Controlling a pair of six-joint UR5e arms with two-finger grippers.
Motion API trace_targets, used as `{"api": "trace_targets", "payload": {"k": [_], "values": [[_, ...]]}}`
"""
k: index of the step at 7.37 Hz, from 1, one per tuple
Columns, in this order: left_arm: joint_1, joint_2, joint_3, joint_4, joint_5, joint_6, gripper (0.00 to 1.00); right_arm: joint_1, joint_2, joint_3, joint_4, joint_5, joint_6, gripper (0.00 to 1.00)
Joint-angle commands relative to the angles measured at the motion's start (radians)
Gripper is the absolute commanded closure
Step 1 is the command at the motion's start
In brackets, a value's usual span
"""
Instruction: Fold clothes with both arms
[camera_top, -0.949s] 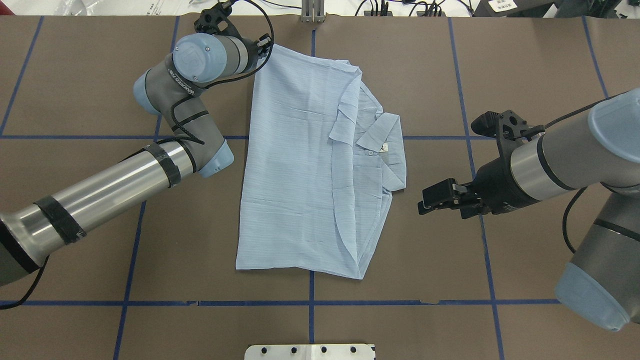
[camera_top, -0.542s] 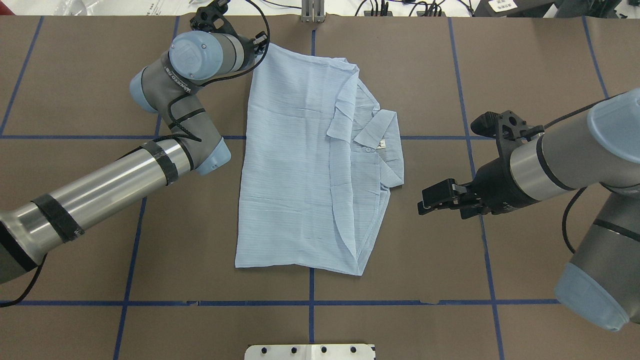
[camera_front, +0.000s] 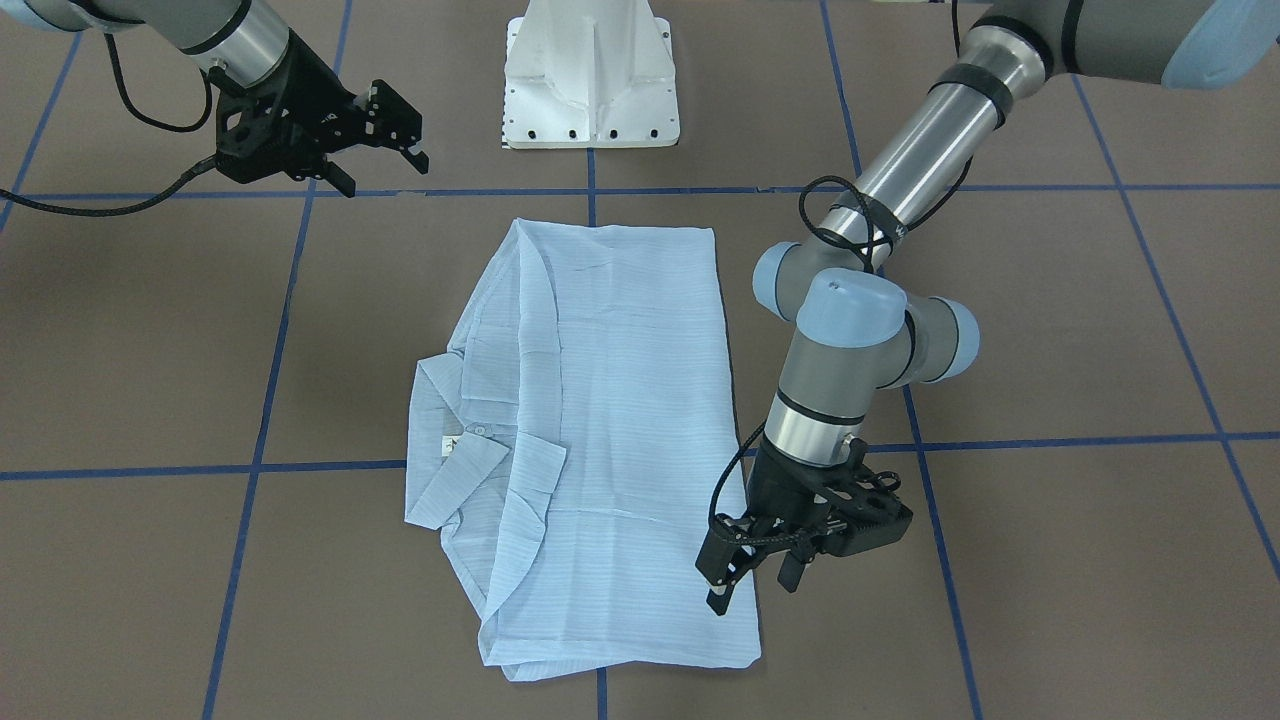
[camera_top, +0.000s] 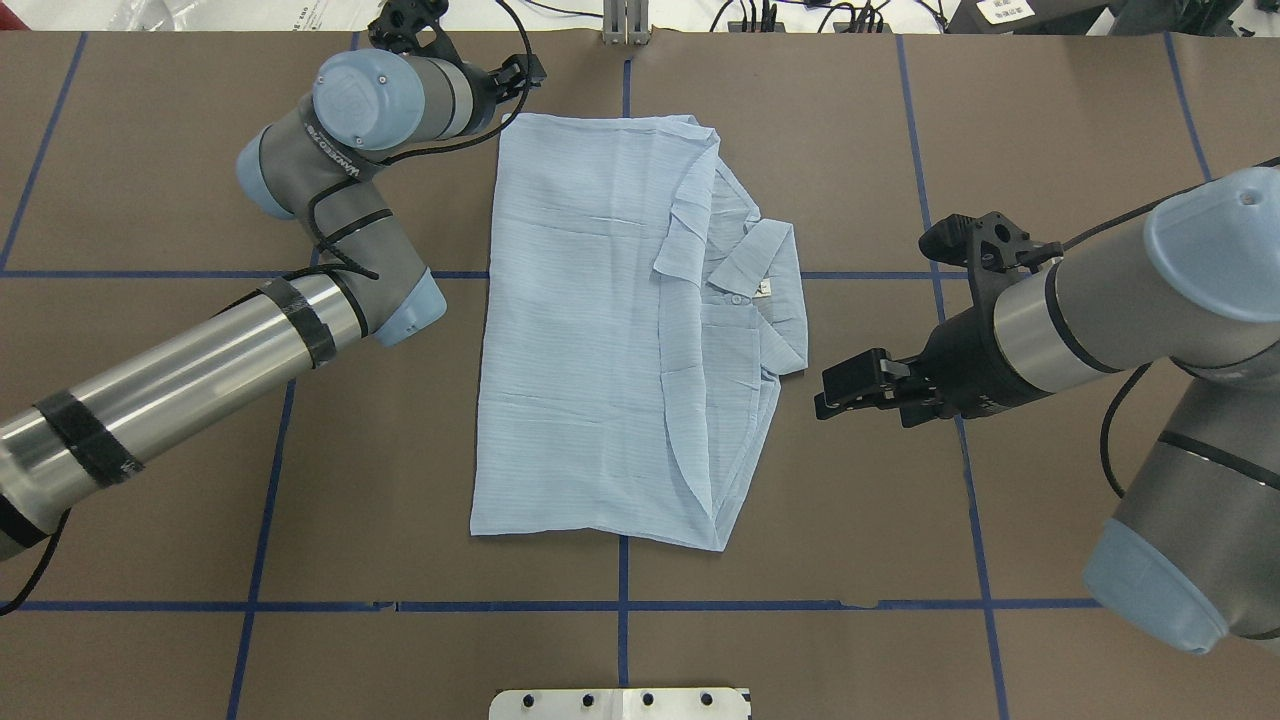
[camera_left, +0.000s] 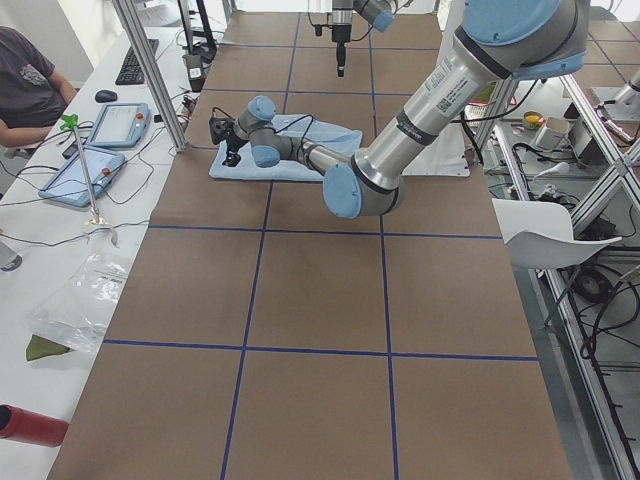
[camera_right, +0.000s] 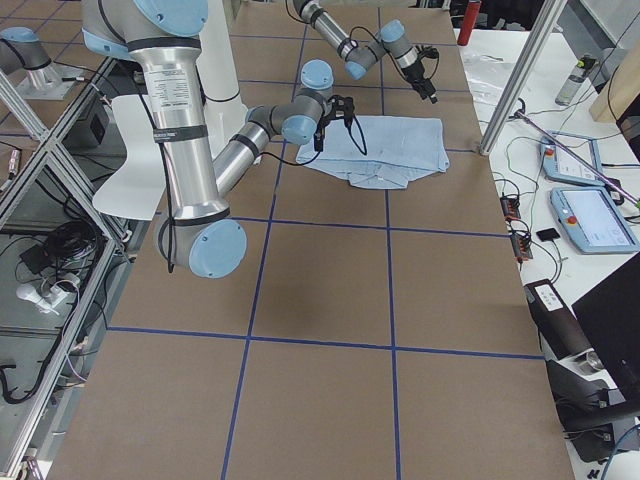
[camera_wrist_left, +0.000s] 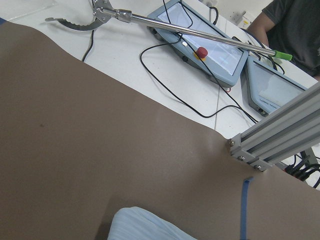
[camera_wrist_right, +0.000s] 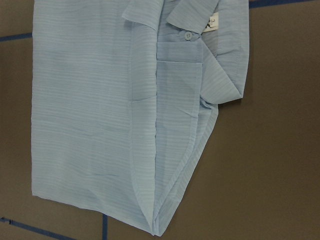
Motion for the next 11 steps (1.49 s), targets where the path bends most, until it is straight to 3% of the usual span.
{"api": "trace_targets", "payload": {"k": [1,3,4,6,8,11], "values": [[-0.007,0.176,-0.360,0.245,-0.090,0.005,0.00,-0.081,0.141,-0.084,-0.106,-0.119,-0.004,0.00],[-0.005,0.334,-0.636,0.376,-0.159,0.017,0.00,-0.164,0.212,-0.163,-0.166,-0.268,-0.087,0.00],[0.003,0.356,-0.686,0.401,-0.162,0.022,0.00,-0.196,0.260,-0.244,-0.168,-0.331,-0.127,0.00],[0.013,0.356,-0.688,0.402,-0.196,0.013,0.00,-0.298,0.342,-0.328,-0.270,-0.490,-0.185,0.00],[0.013,0.361,-0.673,0.401,-0.198,0.016,0.00,-0.321,0.416,-0.441,-0.302,-0.531,-0.201,0.00],[0.020,0.359,-0.658,0.389,-0.196,0.011,0.00,-0.320,0.420,-0.469,-0.309,-0.525,-0.247,0.00]]}}
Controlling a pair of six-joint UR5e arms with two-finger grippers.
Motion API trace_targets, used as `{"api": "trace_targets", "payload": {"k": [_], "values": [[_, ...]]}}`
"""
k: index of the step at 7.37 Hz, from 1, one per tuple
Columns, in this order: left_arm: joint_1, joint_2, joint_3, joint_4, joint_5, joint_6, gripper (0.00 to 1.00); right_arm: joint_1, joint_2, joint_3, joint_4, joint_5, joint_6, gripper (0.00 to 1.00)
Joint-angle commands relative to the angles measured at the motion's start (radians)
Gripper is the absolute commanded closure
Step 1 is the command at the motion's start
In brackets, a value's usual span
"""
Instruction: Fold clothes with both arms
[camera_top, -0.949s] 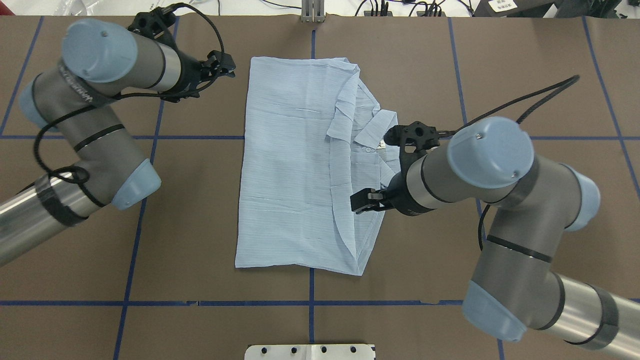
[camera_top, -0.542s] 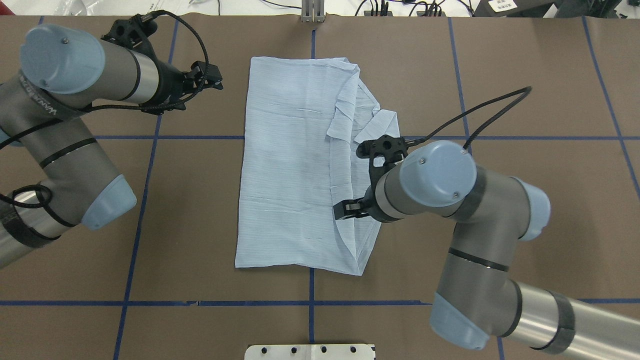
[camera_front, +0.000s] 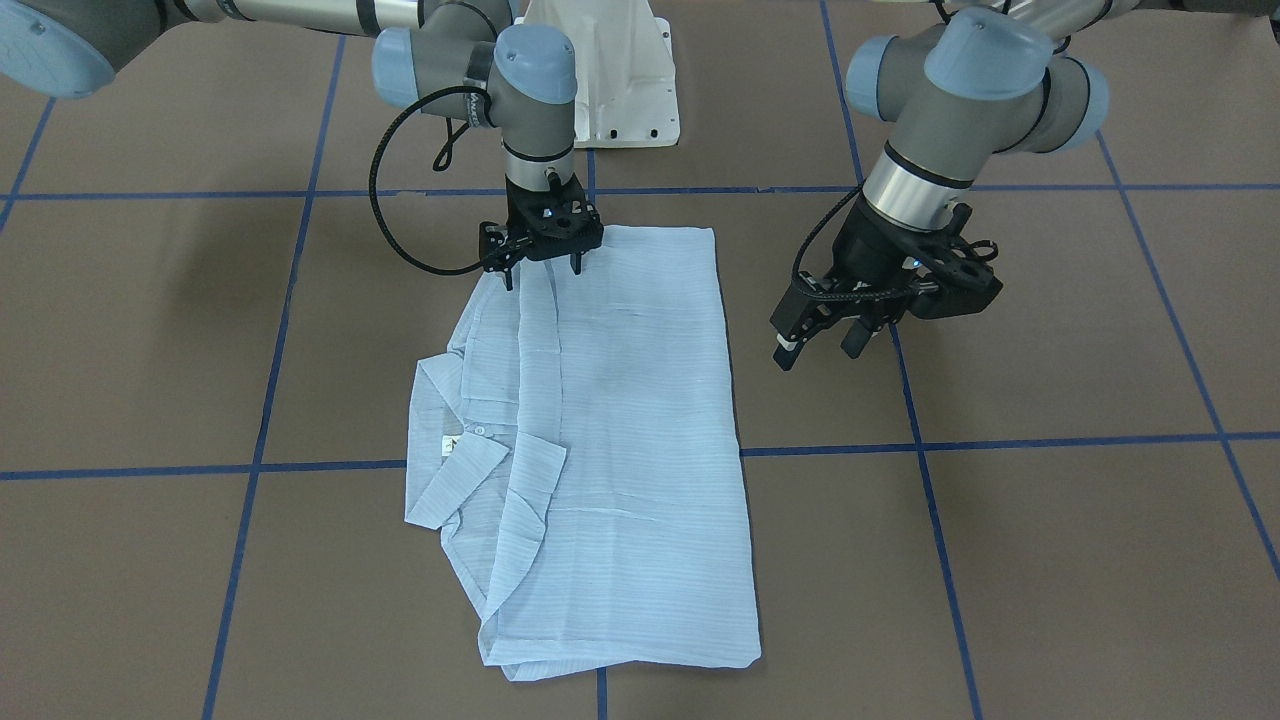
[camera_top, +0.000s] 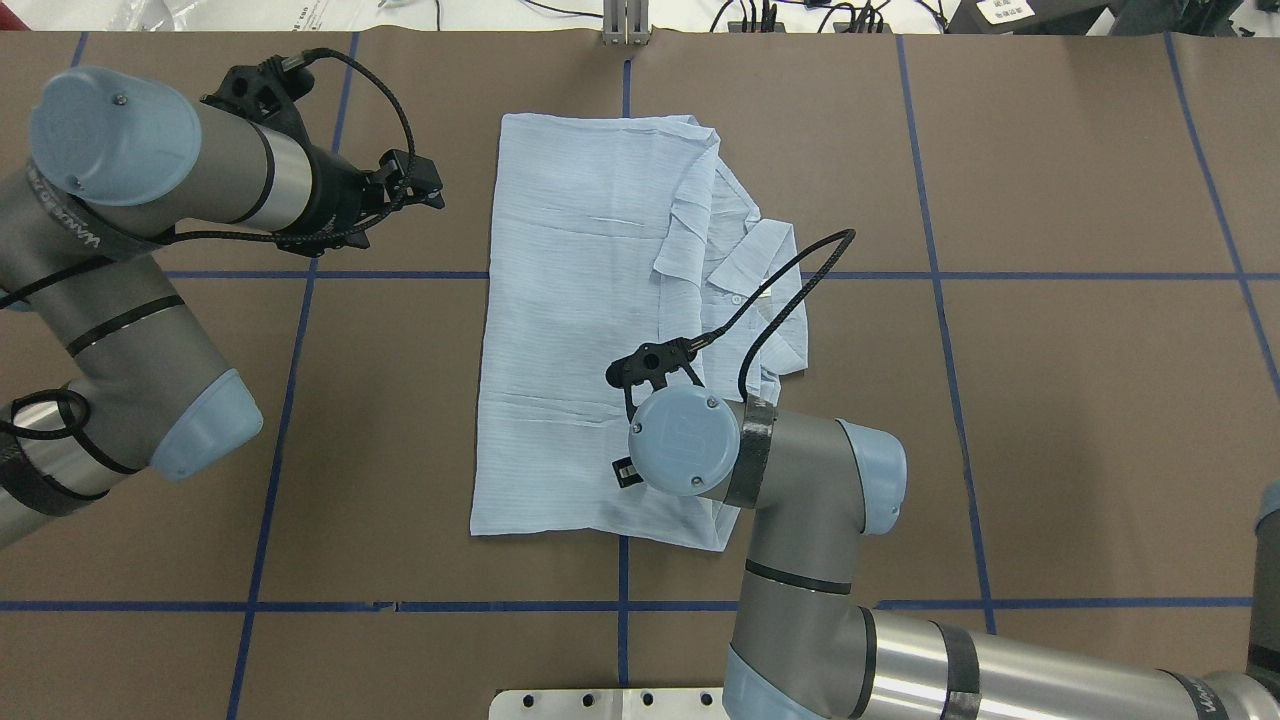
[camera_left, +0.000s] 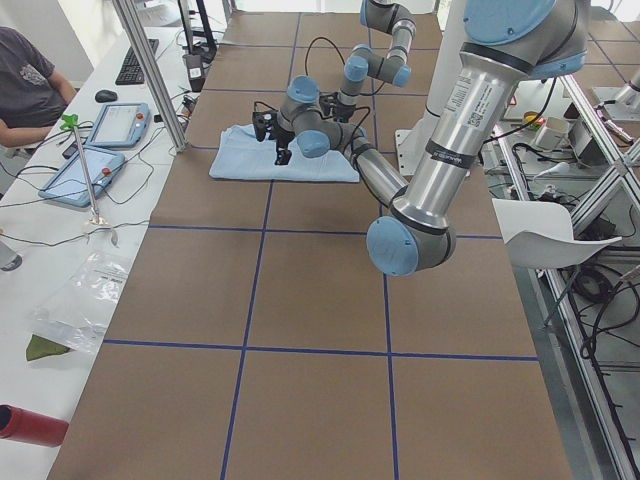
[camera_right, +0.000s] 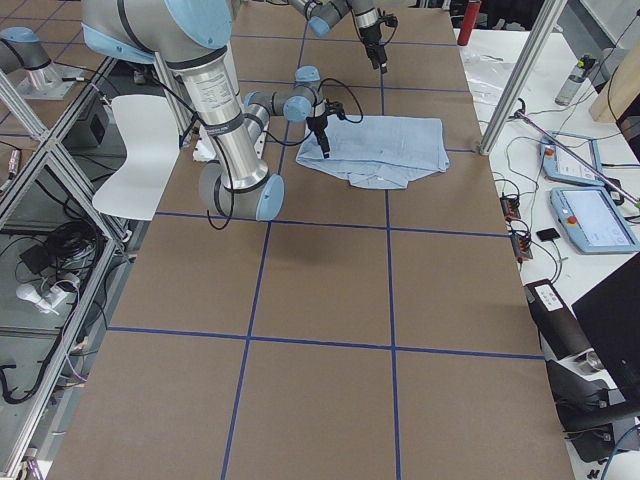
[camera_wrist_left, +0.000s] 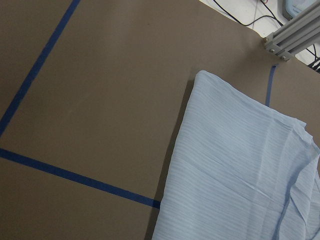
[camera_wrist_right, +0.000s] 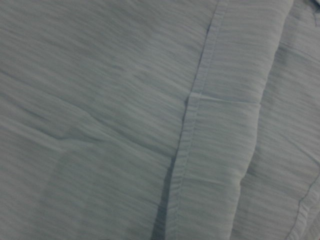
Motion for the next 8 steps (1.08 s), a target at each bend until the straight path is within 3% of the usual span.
{"api": "trace_targets", "payload": {"k": [1,4,7,8], "values": [[0.003,-0.009,0.000,-0.005,0.000,-0.003,0.00,0.002,-0.013,-0.002,-0.004,0.007,-0.009,0.00],[0.011,-0.010,0.010,-0.008,0.001,-0.005,0.00,0.022,-0.041,0.004,-0.004,0.012,-0.025,0.00],[0.022,-0.016,0.013,-0.008,0.001,-0.006,0.00,0.086,-0.111,0.070,-0.016,0.067,-0.084,0.00],[0.022,-0.018,0.012,-0.008,0.001,-0.015,0.00,0.115,-0.124,0.113,-0.070,0.070,-0.138,0.00]]}}
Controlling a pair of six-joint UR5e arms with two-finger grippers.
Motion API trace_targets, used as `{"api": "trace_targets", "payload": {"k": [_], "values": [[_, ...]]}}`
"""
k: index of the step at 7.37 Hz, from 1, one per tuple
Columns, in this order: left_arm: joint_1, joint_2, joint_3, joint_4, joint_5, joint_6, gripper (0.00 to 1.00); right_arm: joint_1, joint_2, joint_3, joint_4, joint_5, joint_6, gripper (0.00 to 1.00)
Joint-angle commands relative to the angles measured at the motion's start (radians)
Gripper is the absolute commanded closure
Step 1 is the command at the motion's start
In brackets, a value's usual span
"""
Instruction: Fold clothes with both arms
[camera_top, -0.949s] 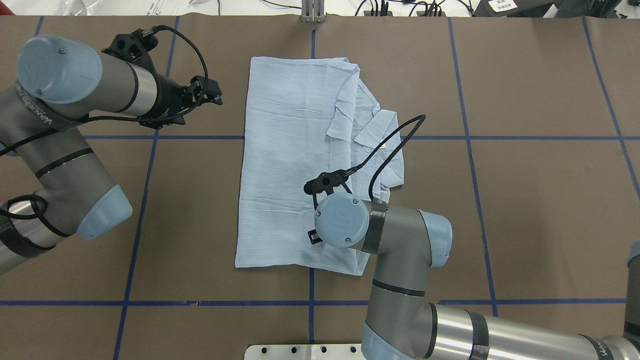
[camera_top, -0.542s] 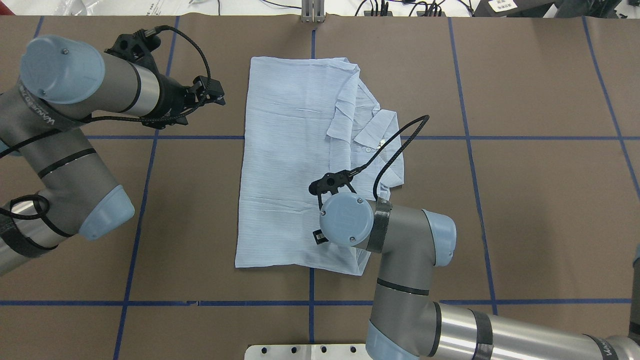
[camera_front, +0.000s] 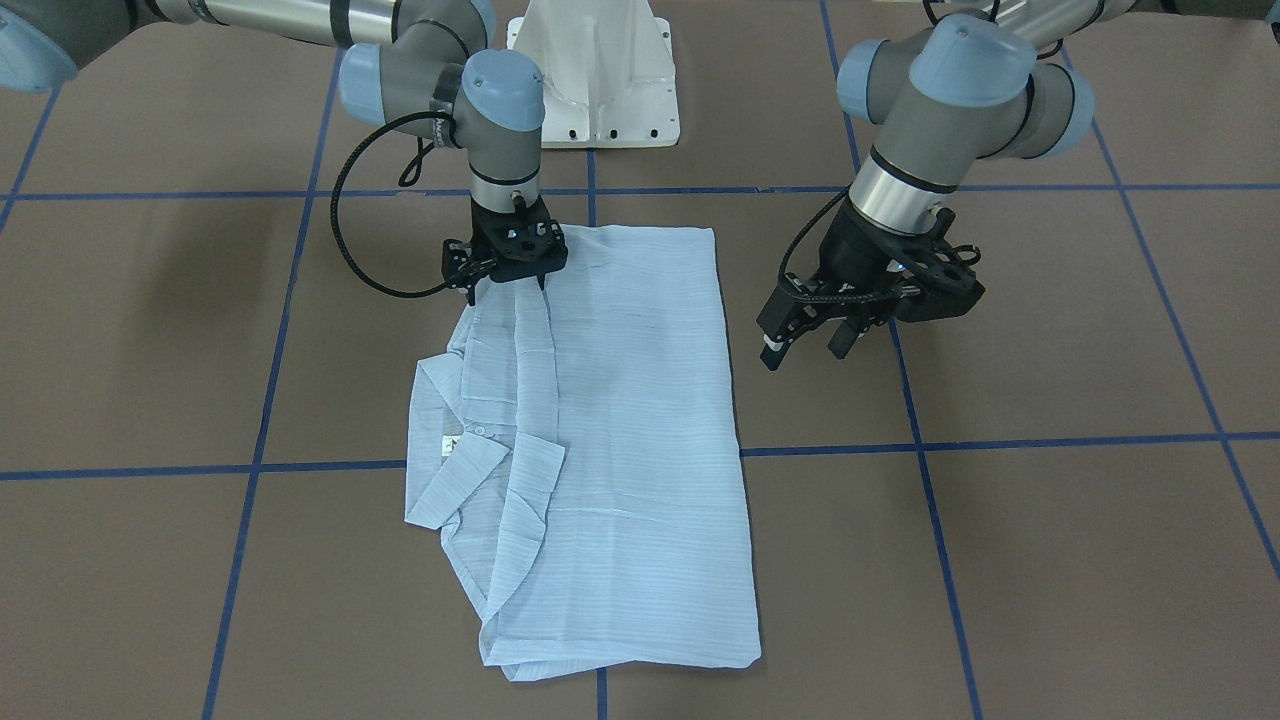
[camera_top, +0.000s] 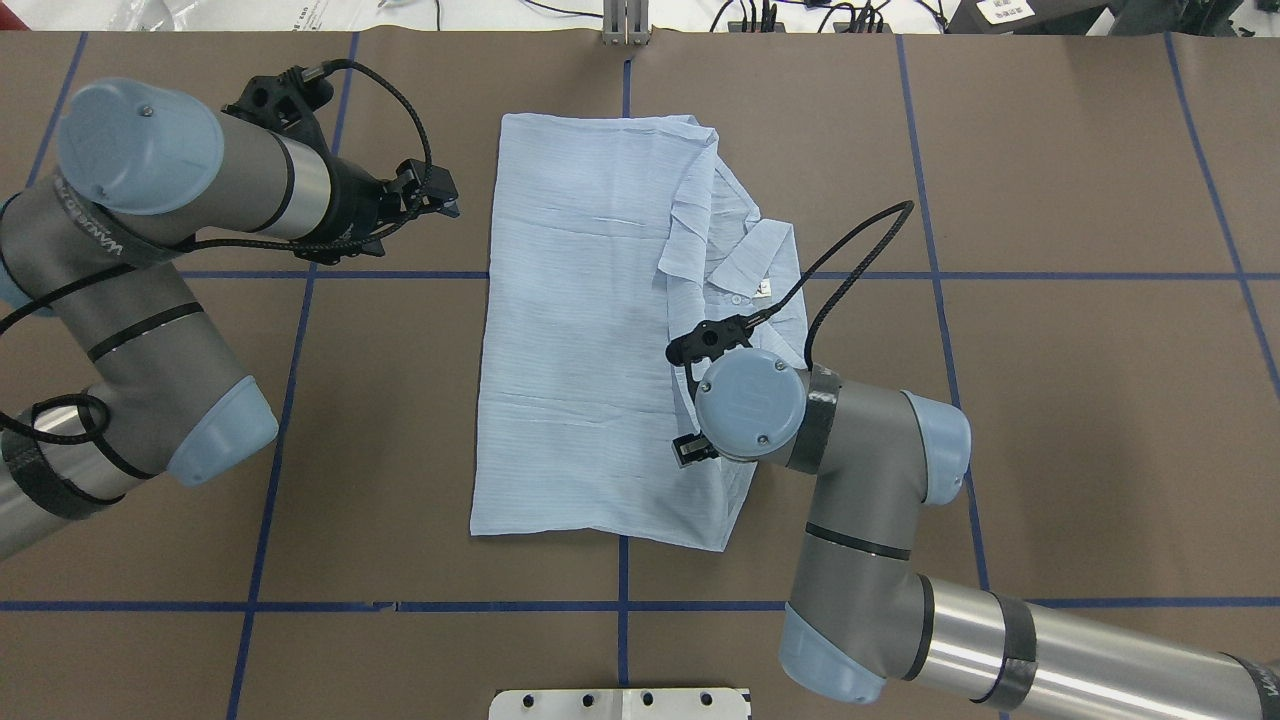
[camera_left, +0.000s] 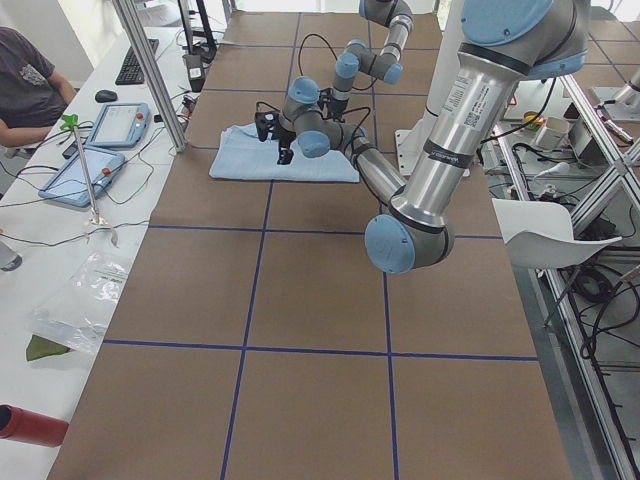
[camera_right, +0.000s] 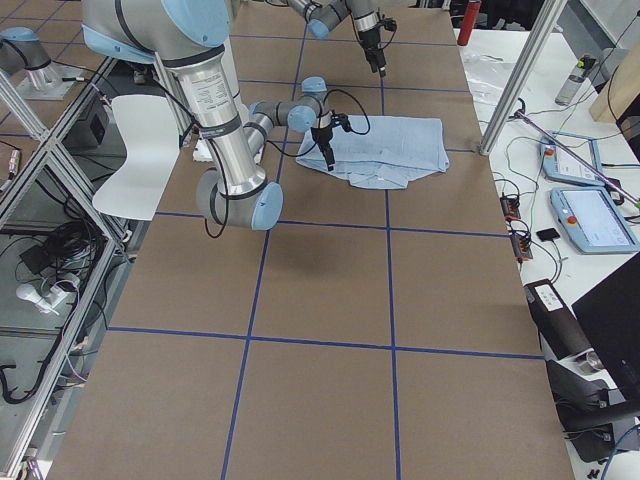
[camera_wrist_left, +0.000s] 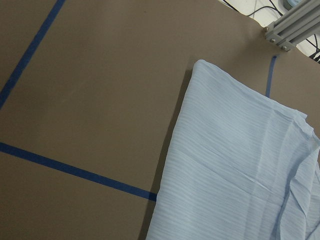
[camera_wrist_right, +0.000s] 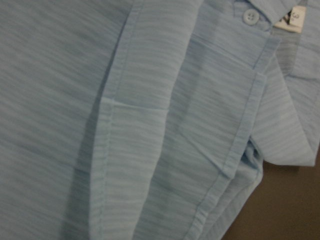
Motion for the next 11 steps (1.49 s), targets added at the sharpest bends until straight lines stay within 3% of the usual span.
{"api": "trace_targets", "payload": {"k": [1,4,7,8,9,11], "values": [[0.005,-0.003,-0.001,0.001,0.000,-0.012,0.00,0.055,-0.037,0.086,-0.110,0.020,-0.087,0.00],[0.003,-0.007,-0.001,0.003,0.000,-0.006,0.00,0.104,-0.080,0.109,-0.120,0.032,-0.095,0.00],[0.003,-0.008,-0.001,0.006,-0.003,0.000,0.00,0.180,0.011,0.051,-0.059,0.077,-0.133,0.00],[0.006,0.003,-0.004,0.001,-0.008,-0.001,0.00,0.192,0.013,0.065,-0.054,0.154,-0.127,0.00],[0.035,0.006,-0.022,0.003,-0.058,-0.021,0.00,0.195,-0.004,0.097,-0.054,0.207,-0.100,0.00],[0.182,0.018,-0.073,0.003,-0.007,-0.206,0.00,0.197,-0.031,0.185,-0.057,0.230,-0.037,0.00]]}}
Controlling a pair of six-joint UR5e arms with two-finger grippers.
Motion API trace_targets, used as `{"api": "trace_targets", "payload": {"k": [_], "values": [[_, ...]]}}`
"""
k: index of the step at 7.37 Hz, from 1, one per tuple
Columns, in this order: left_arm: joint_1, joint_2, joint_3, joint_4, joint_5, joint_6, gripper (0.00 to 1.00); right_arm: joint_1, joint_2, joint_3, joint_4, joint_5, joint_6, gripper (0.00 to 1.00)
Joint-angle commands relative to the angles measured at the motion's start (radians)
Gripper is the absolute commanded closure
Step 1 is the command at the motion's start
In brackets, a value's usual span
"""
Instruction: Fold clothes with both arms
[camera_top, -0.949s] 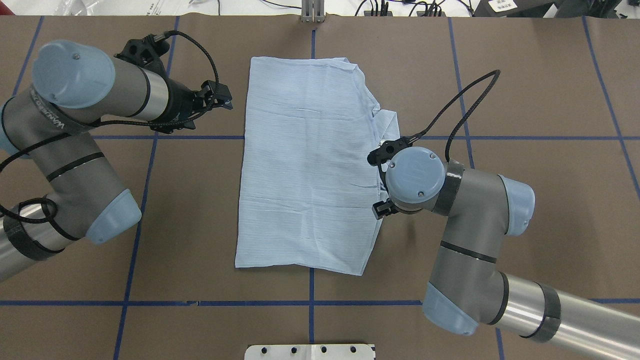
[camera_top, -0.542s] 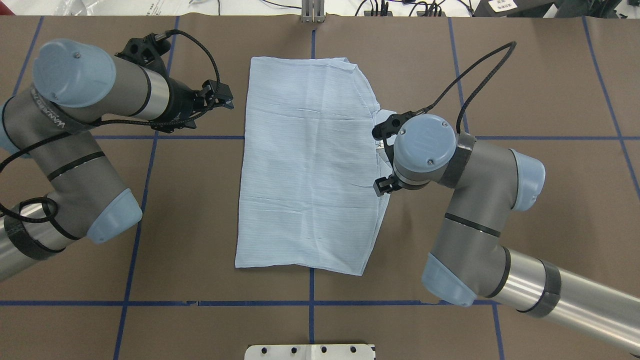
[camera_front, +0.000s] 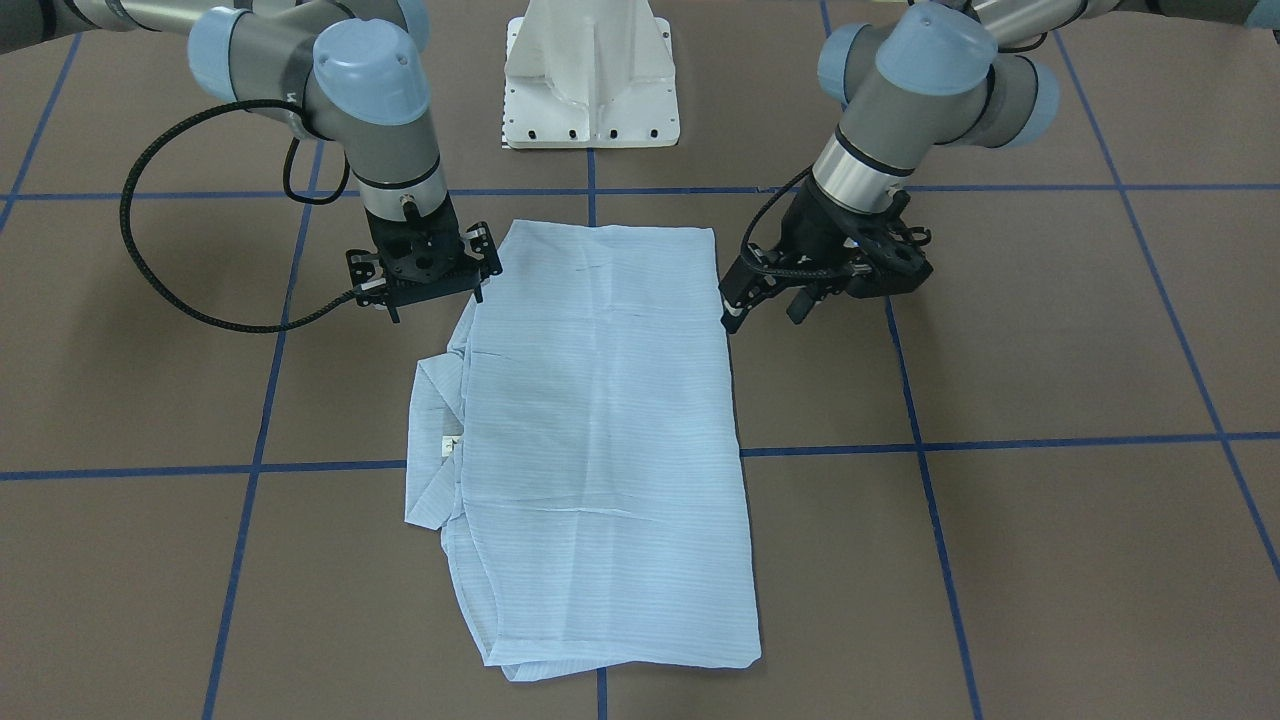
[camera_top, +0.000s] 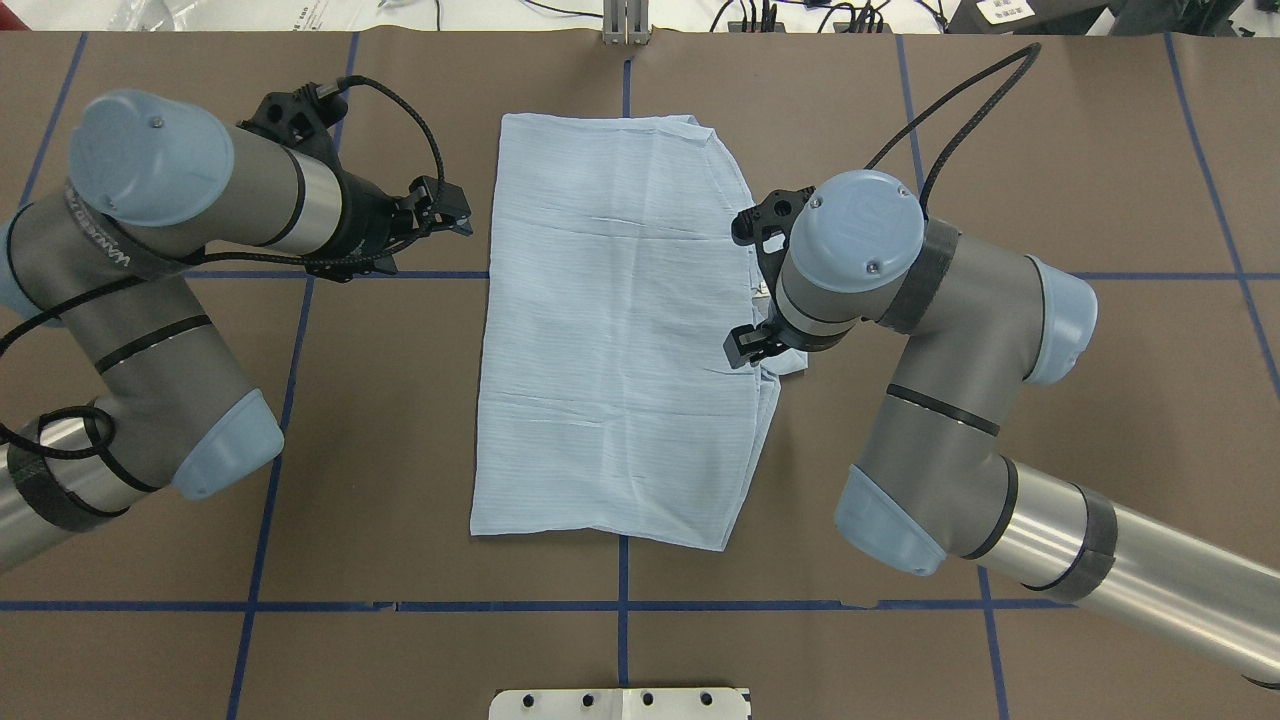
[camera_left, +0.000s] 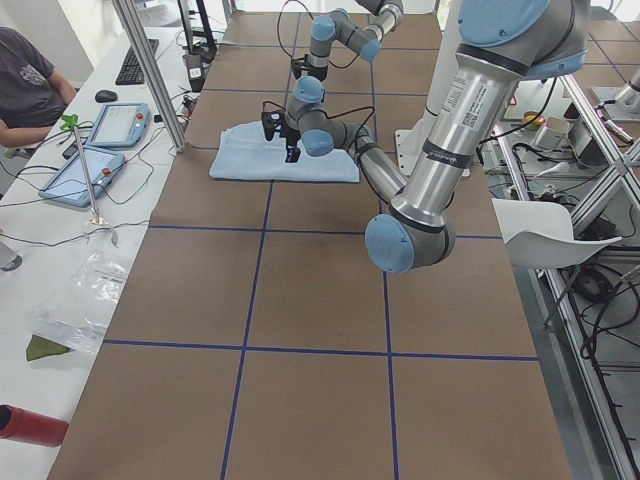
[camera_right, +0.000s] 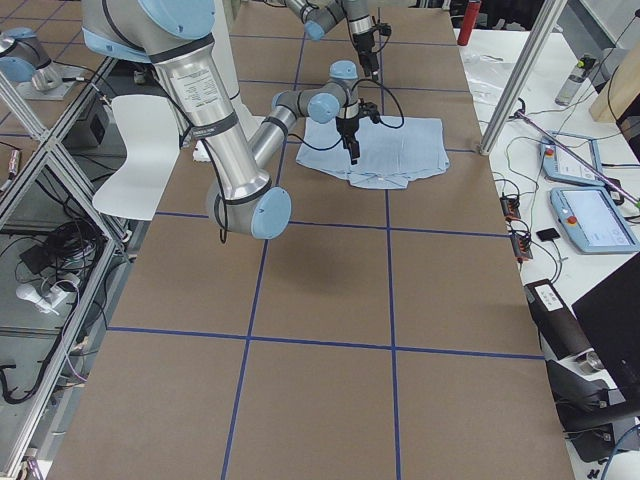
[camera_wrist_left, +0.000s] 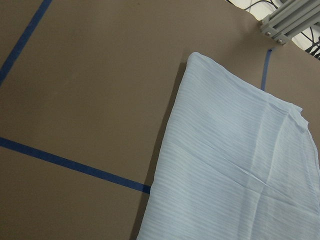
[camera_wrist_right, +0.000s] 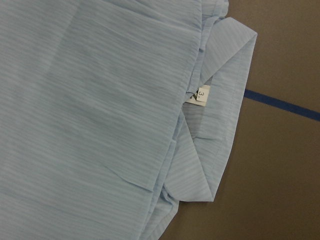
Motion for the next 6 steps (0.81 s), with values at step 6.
{"api": "trace_targets", "payload": {"k": [6], "values": [[0.310,0.049,-0.007,0.011,0.225,-0.225,0.02,-0.007,-0.027,0.093,0.004,0.058,0.115,0.00]]}}
